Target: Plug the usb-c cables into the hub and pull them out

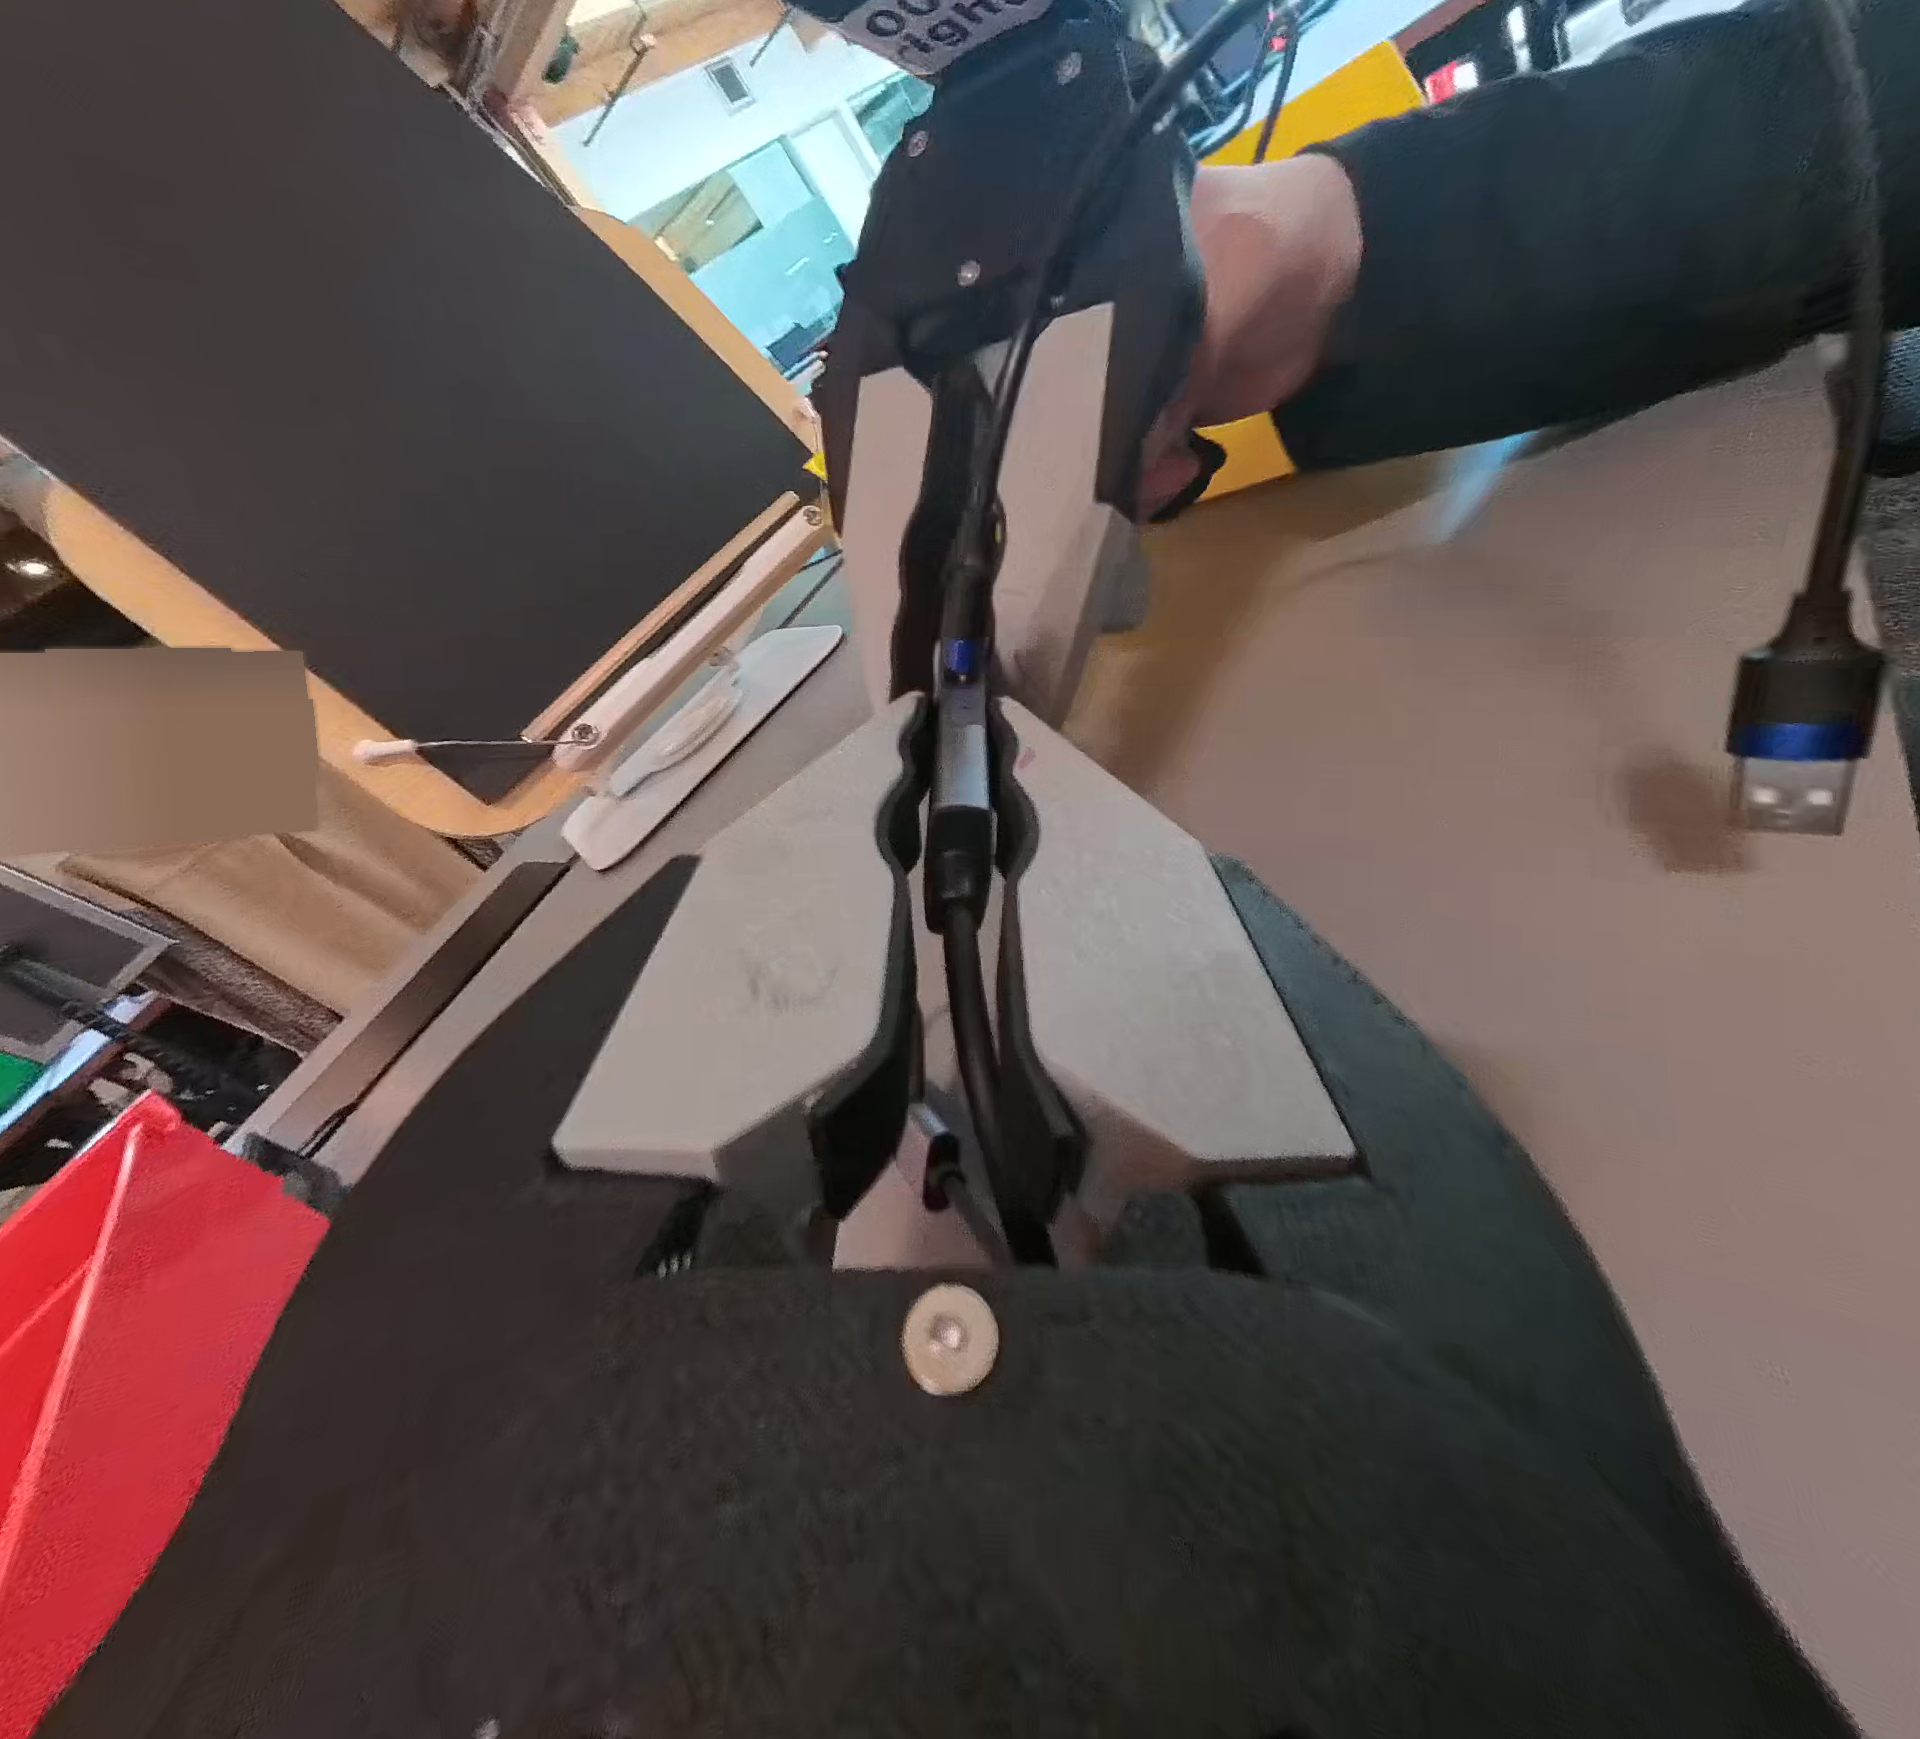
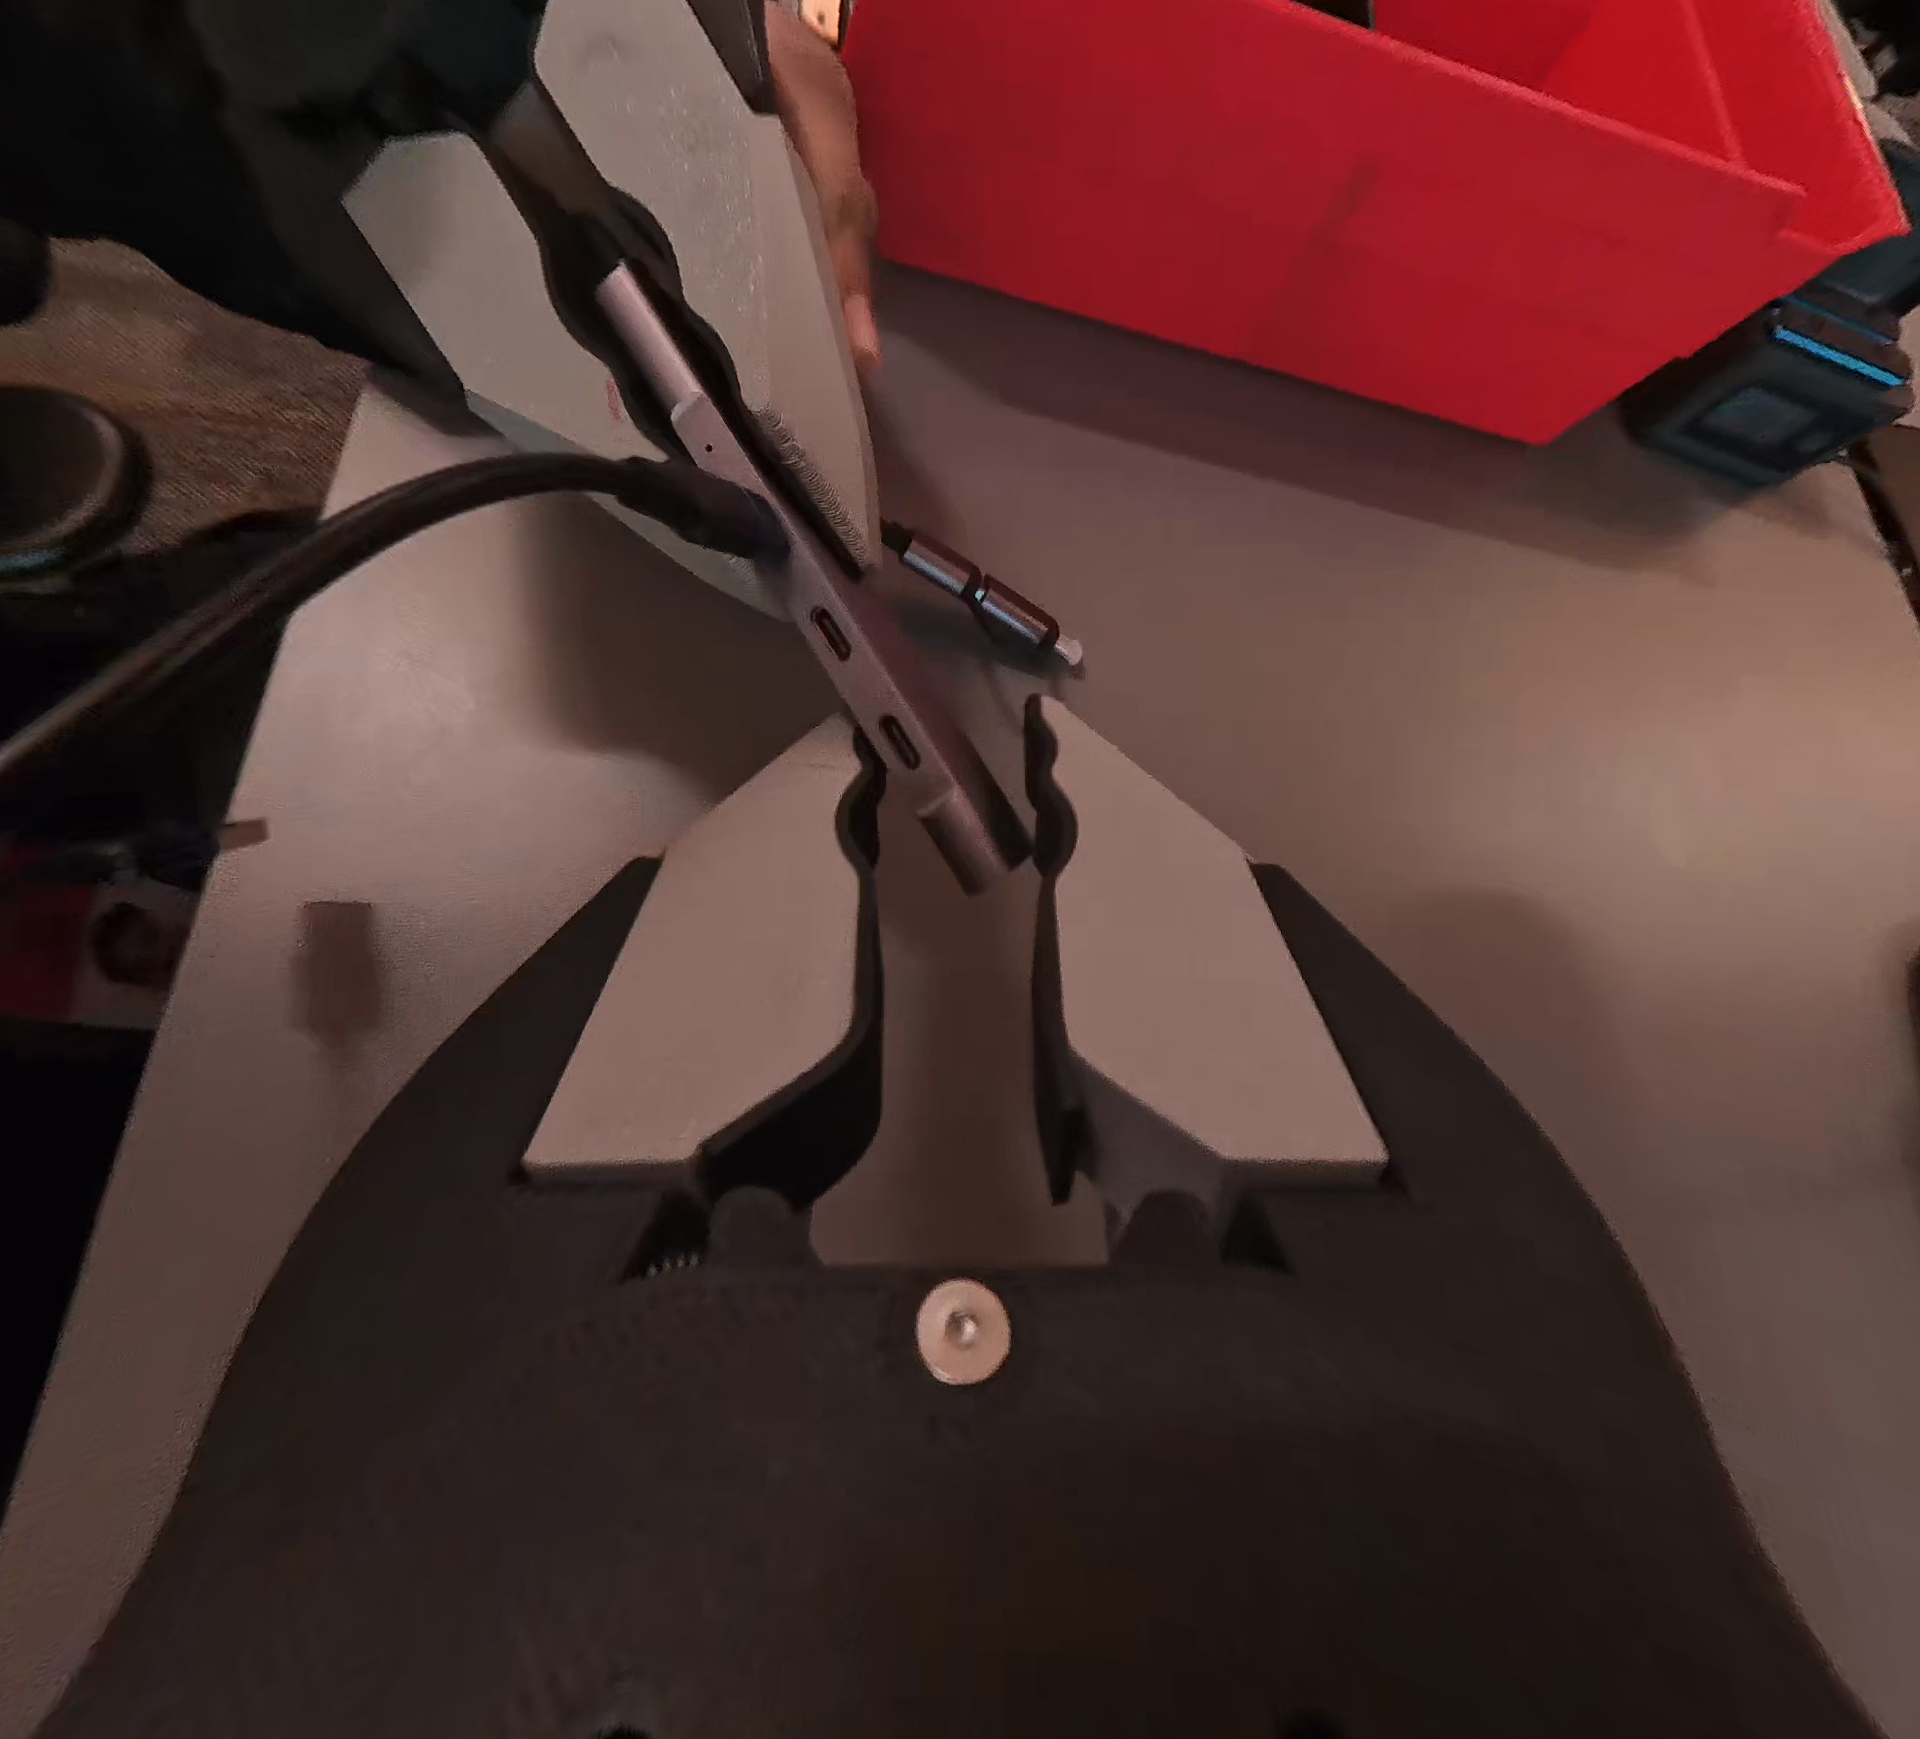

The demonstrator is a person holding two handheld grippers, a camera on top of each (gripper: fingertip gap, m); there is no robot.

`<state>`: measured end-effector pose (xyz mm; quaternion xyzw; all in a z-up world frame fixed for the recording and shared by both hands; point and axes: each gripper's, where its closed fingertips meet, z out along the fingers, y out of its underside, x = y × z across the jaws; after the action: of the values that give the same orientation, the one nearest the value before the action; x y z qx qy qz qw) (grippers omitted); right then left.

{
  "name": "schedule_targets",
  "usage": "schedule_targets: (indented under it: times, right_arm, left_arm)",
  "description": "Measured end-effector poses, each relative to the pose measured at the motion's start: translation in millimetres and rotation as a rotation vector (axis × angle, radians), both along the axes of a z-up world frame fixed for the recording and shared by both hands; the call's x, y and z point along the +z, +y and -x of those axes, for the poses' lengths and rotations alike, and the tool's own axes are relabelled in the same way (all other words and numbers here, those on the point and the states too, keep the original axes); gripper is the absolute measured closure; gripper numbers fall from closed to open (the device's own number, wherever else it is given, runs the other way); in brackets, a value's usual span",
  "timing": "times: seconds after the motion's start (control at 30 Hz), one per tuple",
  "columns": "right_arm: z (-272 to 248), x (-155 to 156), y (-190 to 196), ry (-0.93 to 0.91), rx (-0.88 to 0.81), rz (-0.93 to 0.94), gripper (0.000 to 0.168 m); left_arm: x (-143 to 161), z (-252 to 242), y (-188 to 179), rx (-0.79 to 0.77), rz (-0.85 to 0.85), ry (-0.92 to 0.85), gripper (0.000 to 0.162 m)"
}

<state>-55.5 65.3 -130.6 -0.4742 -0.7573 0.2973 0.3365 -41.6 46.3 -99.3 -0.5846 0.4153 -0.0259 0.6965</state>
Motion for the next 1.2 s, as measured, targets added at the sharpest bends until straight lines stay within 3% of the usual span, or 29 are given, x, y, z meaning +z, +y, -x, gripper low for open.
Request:
schedule_targets:
  times: [0.23, 0.43, 0.53, 0.77, 1.07, 1.2]
  right_arm:
    - [2.0, 7.6, 1.6, 0.045, -0.010, -0.109, 0.153]
    - [-18.7, 47.6, 5.1, 0.053, -0.074, -0.153, 0.158]
    - [-47.2, 86.1, 21.0, 0.076, -0.157, -0.167, 0.164]
    - [-122.4, 164.2, 42.9, 0.134, -0.256, -0.058, 0.165]
    - [-205.4, 212.4, 97.5, 0.189, -0.488, -0.103, 0.168]
    - [-243.3, 209.6, 123.2, 0.171, -0.605, -0.105, 0.168]
  left_arm:
    - [7.5, 8.0, 2.8, 0.007, 0.028, -0.099, 0.149]
    - [20.8, 30.6, 7.9, 0.128, -0.053, -0.157, 0.141]
    - [21.6, 45.1, 15.3, 0.219, -0.078, -0.146, 0.147]
    - [17.0, 34.0, 13.3, 0.207, -0.104, -0.087, 0.162]
    - [14.2, 40.8, 17.2, 0.244, -0.089, -0.083, 0.162]
    - [10.3, 37.5, 19.0, 0.251, -0.094, -0.042, 0.162]
